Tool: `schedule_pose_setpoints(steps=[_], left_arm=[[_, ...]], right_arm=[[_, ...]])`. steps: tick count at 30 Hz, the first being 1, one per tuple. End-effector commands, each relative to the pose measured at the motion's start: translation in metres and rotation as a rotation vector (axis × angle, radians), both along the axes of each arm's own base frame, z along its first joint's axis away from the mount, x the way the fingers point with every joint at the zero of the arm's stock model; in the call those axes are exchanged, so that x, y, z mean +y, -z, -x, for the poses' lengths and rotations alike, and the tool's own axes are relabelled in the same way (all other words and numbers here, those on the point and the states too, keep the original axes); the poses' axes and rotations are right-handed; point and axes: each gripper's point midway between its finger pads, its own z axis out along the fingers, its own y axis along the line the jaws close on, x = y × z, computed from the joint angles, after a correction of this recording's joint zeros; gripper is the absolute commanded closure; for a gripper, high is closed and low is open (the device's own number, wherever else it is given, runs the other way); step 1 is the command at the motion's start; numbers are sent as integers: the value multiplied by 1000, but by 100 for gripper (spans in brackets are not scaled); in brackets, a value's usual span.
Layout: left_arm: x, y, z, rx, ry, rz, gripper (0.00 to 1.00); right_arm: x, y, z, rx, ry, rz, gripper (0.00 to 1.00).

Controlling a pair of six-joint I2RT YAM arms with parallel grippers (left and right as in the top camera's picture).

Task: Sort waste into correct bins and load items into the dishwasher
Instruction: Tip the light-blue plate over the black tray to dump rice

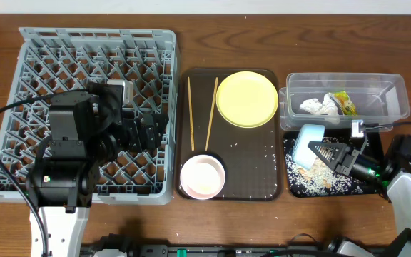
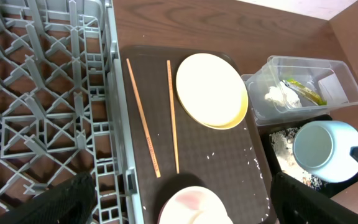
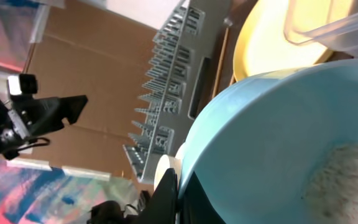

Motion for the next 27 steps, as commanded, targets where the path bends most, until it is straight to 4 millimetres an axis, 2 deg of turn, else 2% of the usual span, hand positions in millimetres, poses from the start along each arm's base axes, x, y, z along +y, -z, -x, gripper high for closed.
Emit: schedule_pose_setpoints(steps=[1,2,4,5,7,8,11,12,14,15,16,17,18,19,20,21,23,24,25,27], left_arm=[[-3,-10,0,-19,12,15,9],[-3,-10,0,-19,12,15,9],[-3,-10,0,-19,13,15,9],[-3,-10,0,-19,13,15,9],[-3,-10,0,-19,12,15,9],[-3,-10,0,-19,13,15,9],[-3,-10,0,-19,12,15,9],[-3,-10,0,-19,13,15,9],[-3,-10,0,-19,12,15,9],[-3,-10,0,-19,13,15,9],[-3,-10,0,-19,12,15,9],[-3,-10,0,-18,12,15,9],[-3,-10,0,-18,12,15,9],[-3,-10,0,-18,12,15,9],[-3,-10,0,-18,12,15,9],[-3,-10,0,-18,12,15,9],[-3,-10,0,-18,12,15,9],[-3,-10,0,-18,12,15,9],[-3,-10,0,-18,12,15,9],[-3,-10,0,-18,12,15,9]], right_arm=[[5,-22,3,-79,-23,-114,99],[4,-19,3,-93,-24,-84,99],[-3,6,-1,21,10,22,99],[-2,4,-1,46,13,-12,99],[9,-26,6,-93,-42,-131,99],[11,-27,7,-111,-49,-126,99],[3,8,1,36,-9,22,99],[3,7,1,71,0,-4,99],[11,-16,4,-30,-42,-99,99],[12,-16,4,-44,-50,-92,99],[10,-6,2,-20,-43,-39,99],[5,12,-1,84,-6,27,99],[4,14,-2,160,16,2,99],[8,3,0,126,-8,-54,99],[16,-20,5,-3,-63,-138,99],[20,-28,6,-69,-87,-151,99],[17,-4,1,-4,-67,-20,99],[9,19,-3,128,-13,63,99],[9,19,-2,167,-3,44,99],[18,-1,1,53,-60,-26,99]])
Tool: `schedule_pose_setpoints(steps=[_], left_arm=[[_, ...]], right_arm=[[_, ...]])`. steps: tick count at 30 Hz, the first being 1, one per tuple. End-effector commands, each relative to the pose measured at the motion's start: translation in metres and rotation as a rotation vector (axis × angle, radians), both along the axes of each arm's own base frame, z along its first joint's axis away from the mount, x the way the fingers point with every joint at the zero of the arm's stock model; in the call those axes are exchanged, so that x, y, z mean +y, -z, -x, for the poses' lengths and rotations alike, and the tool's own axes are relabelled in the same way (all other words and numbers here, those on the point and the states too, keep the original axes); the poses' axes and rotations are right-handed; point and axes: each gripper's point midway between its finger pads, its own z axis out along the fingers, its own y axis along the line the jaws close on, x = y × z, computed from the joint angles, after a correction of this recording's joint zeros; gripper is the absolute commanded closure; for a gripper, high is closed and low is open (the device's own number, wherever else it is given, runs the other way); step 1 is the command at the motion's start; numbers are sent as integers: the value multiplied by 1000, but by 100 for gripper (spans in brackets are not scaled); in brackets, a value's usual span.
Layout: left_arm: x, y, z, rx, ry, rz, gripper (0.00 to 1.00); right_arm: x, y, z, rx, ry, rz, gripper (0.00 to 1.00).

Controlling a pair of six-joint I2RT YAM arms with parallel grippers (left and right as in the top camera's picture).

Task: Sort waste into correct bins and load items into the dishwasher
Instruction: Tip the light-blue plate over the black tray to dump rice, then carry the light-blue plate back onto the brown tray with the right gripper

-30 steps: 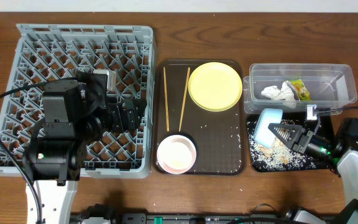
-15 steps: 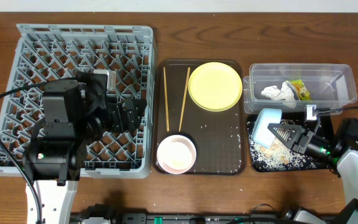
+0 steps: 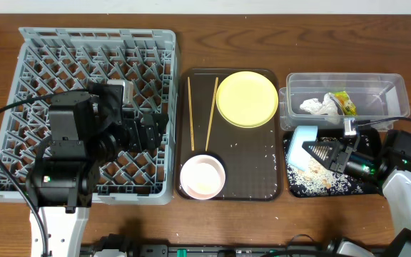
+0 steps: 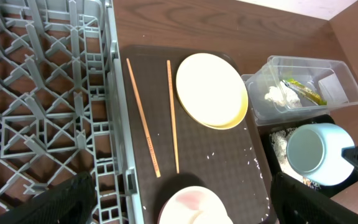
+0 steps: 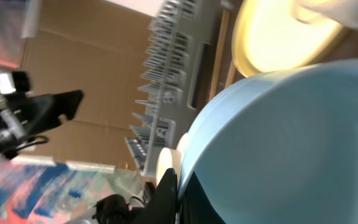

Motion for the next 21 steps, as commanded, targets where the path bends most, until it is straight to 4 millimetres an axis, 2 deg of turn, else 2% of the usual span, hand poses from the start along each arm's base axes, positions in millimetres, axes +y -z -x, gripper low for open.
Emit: schedule_pose_setpoints(steps=[1,2,3,5,6,8,9,12,15,17,18,21], left_arm=[[-3,-10,0,-18,12,15,9],[-3,-10,0,-18,12,15,9],[-3,-10,0,-18,12,15,9],[-3,-10,0,-18,12,15,9],[-3,-10,0,-18,13,15,9],[-3,-10,0,-18,12,15,9],[-3,-10,0,-18,13,15,9],[-3,-10,0,-18,13,15,9],[-3,-10,0,-18,12,15,9],[-3,-10,0,-18,12,15,9],[-3,-10,0,-18,12,15,9],[-3,-9,0,-16,13,15,9]], right_arm=[[7,-8,2,-39,-31,-21,99],[5,-2,1,-3,-19,0,99],[7,-6,2,23,-20,-42,99],[14,-24,6,-83,-65,-104,99],[14,-21,4,-105,-70,-61,99],[8,5,0,56,-18,51,99],[9,10,2,93,-19,80,99],[29,7,12,103,-114,145,99],[47,13,22,137,-214,339,99],[62,16,28,153,-288,527,99],[76,17,29,124,-331,640,99],[91,28,26,87,-320,808,99]])
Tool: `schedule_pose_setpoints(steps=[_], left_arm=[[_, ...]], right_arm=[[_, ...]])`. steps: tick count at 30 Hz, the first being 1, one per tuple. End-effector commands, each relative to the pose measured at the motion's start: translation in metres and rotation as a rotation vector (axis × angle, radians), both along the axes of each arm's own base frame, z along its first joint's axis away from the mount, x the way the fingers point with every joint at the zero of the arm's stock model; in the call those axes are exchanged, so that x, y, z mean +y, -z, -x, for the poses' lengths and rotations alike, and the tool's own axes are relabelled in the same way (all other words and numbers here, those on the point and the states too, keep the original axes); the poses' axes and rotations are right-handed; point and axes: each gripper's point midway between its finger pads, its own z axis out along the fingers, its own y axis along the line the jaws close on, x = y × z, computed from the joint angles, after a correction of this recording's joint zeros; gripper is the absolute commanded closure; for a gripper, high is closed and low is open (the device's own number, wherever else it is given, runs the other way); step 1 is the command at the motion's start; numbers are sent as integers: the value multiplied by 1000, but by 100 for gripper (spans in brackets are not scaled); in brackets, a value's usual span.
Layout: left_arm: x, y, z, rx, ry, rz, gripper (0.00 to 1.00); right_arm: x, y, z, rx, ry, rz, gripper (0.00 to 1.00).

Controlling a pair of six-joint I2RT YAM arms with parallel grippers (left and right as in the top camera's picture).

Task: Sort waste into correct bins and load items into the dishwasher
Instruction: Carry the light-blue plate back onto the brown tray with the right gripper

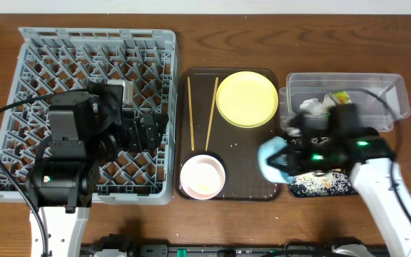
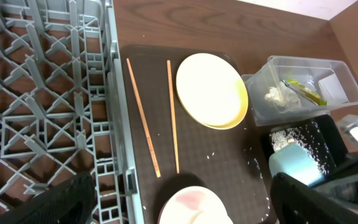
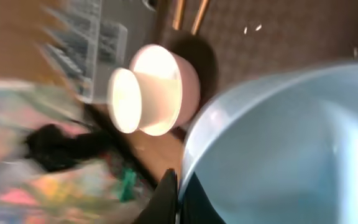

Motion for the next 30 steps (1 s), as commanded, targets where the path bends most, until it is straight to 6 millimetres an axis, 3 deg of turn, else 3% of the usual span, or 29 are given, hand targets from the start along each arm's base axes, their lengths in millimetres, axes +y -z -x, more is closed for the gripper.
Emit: schedule_pose_setpoints(steps=[1,3,9,11,12,13,19,21,24,30], left_arm=[[-3,-8,1,-11,13,15,9],[-3,1,10,45,12,14,9],[-3,10,19,104,10,11,9],[-3,12,22,116,10,11,9],[-3,13,23,123,10,11,9],[-2,13,23,126,10,10,9],[-2,16,26,142,9,9,9],[-2,15,26,137,9,9,9],[-2,14,25,134,9,9,9],[-2,14,25,129,9,9,9]], right_arm=[[0,22,-11,-88,60,327,99],[8,36,-17,-145,84,458,99],[29,62,-26,-159,43,501,98],[41,62,-25,-141,18,446,78],[45,60,-24,-135,9,422,65],[51,55,-23,-126,-3,392,61],[81,-4,-20,-147,-89,233,48],[88,-16,-18,-150,-106,211,46],[95,-17,-11,-149,-135,206,48],[105,25,-1,-121,-158,369,54]])
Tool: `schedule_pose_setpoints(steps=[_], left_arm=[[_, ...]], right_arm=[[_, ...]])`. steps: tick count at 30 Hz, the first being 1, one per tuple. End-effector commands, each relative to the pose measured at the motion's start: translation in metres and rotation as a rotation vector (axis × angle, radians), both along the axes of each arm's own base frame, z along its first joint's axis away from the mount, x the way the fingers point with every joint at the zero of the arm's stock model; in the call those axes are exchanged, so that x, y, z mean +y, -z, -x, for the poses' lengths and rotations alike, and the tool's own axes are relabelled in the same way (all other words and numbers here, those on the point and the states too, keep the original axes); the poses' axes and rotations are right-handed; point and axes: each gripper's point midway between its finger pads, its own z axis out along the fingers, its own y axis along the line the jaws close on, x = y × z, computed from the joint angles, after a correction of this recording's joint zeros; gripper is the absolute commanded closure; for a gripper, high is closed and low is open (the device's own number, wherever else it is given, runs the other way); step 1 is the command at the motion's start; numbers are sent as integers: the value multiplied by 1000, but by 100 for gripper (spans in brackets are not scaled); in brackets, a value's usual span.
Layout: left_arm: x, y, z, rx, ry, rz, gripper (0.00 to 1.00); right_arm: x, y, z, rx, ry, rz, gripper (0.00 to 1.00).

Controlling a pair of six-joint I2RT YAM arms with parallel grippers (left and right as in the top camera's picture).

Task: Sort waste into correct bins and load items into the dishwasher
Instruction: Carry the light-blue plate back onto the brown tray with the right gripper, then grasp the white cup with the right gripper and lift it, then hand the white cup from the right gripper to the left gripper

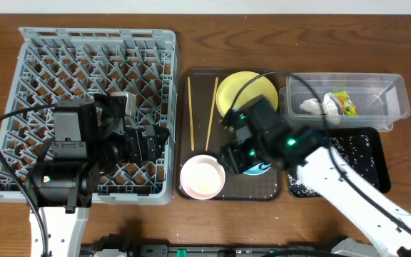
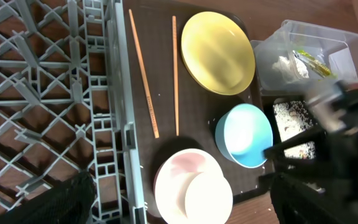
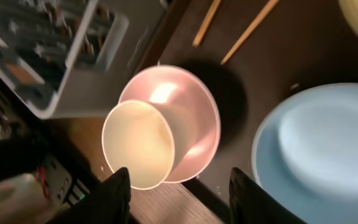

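A light blue bowl (image 1: 257, 168) (image 2: 244, 134) (image 3: 319, 149) rests on the brown tray (image 1: 264, 190), right of a pink bowl (image 1: 203, 176) (image 3: 188, 115) that holds a cream cup (image 3: 138, 143). My right gripper (image 1: 235, 153) (image 3: 185, 199) hangs open over the tray, between the two bowls, holding nothing. A yellow plate (image 1: 241, 89) and two chopsticks (image 1: 190, 114) lie further back on the tray. My left gripper (image 1: 148, 137) (image 2: 182, 208) stands open above the right edge of the grey dish rack (image 1: 98, 50).
A clear bin (image 1: 377, 89) with crumpled paper and a wrapper stands at the back right. In front of it lies a black tray (image 1: 366, 153) strewn with rice. The right arm reaches across from the lower right.
The blue bowl, then held by my right gripper above the tray's right edge, now rests on the brown tray. The right gripper is open and further left. The left wrist's view has shifted slightly.
My right gripper held the blue bowl tipped over the black tray, rice still in it. Then the bowl showed no rice. Then it was over the brown tray's right edge. Now it sits on the tray, let go.
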Motion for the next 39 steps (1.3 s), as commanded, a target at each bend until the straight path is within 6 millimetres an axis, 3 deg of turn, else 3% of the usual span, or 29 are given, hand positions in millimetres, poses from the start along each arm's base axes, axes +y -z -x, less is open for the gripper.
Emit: schedule_pose_setpoints(steps=[1,4,7,9,11,15,21,26,29,32,39], left_arm=[[-3,-10,-1,-26,8,13,9],[-3,-10,-1,-22,4,16,9],[1,-9,-2,10,-53,47,9],[6,-9,-3,31,-99,69,9],[9,-10,-4,41,-122,100,9],[2,-22,-1,38,-76,227,9],[-21,-68,7,-20,114,532,9],[-42,-115,26,-88,406,781,9],[-44,-116,27,-54,420,822,9],[-50,-116,31,-42,443,824,9],[-75,-116,49,4,554,828,10]], right_arm=[[10,33,7,27,-16,106,55],[21,58,16,64,-59,150,60],[19,74,15,89,-30,195,82],[19,75,13,94,-18,194,98],[19,66,11,78,-13,172,99],[19,31,0,-8,-11,99,99],[-2,-48,-19,-147,50,-101,99],[-5,-148,-14,-273,-118,-527,99],[0,-187,-5,-318,-235,-707,99],[8,-201,-6,-329,-263,-771,99],[30,-199,-17,-299,-284,-820,99]])
